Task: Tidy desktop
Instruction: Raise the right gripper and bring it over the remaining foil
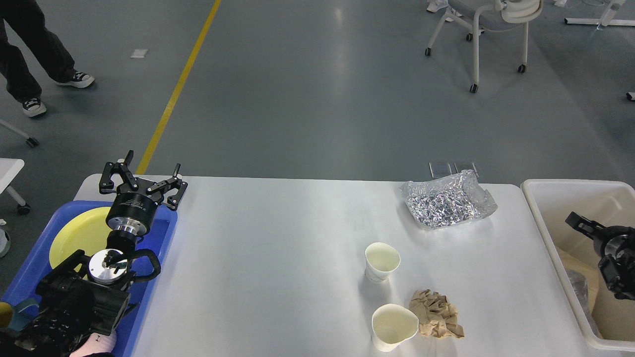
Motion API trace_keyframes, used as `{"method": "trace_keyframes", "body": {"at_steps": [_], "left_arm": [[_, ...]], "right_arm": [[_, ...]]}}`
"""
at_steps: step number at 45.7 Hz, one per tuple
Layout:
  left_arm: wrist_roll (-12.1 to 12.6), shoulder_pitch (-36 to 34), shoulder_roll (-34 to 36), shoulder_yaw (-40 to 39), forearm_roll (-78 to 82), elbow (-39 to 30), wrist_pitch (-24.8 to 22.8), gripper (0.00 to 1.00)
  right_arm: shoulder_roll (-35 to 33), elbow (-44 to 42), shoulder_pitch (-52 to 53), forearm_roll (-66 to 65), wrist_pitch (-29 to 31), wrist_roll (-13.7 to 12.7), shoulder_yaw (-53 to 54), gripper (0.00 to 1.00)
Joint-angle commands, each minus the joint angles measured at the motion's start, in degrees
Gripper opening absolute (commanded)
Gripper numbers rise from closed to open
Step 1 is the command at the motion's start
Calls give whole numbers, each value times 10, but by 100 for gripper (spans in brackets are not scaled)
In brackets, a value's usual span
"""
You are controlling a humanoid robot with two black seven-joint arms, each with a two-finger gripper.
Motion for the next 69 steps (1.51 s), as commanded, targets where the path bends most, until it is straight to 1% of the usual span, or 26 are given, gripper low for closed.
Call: {"method": "trace_keyframes", "body": {"at_steps": [1,7,15,17,18,19,25,30,35,39,44,51,57,64,67,69], "left_arm": [[0,0,0,0,0,0,0,100],[0,0,0,0,0,0,0,100],[0,0,0,0,0,0,0,100],[0,0,0,0,0,0,0,100],[0,0,0,0,0,0,0,100],[0,0,0,0,0,0,0,100],[0,0,0,0,0,0,0,100],[0,0,0,0,0,0,0,100],[0,0,0,0,0,0,0,100],[0,0,0,0,0,0,0,100],[0,0,0,0,0,0,0,100],[0,0,0,0,0,0,0,100],[0,0,0,0,0,0,0,100],[0,0,0,0,0,0,0,100],[0,0,0,0,0,0,0,100],[0,0,0,0,0,0,0,100]], "right_arm": [[7,-1,13,0,1,1,0,100],[8,3,46,-1,3,1,0,100],[21,21,121,-4,16,2,-2,100],[22,30,148,-7,30,2,-2,100],[22,49,188,-11,52,3,-2,100],[22,59,205,-12,65,3,-3,100],[23,105,286,-12,128,4,-8,100],[31,143,342,-23,145,4,-13,100],[32,233,407,-79,145,6,-19,100],[25,345,472,-119,145,6,-19,100],[19,489,551,-138,145,5,-17,100],[22,646,640,-153,145,4,-13,100],[24,740,716,-163,146,4,-14,100],[28,855,789,-182,176,4,-13,100],[33,883,799,-182,179,5,-12,100],[33,886,800,-181,179,6,-11,100]]}}
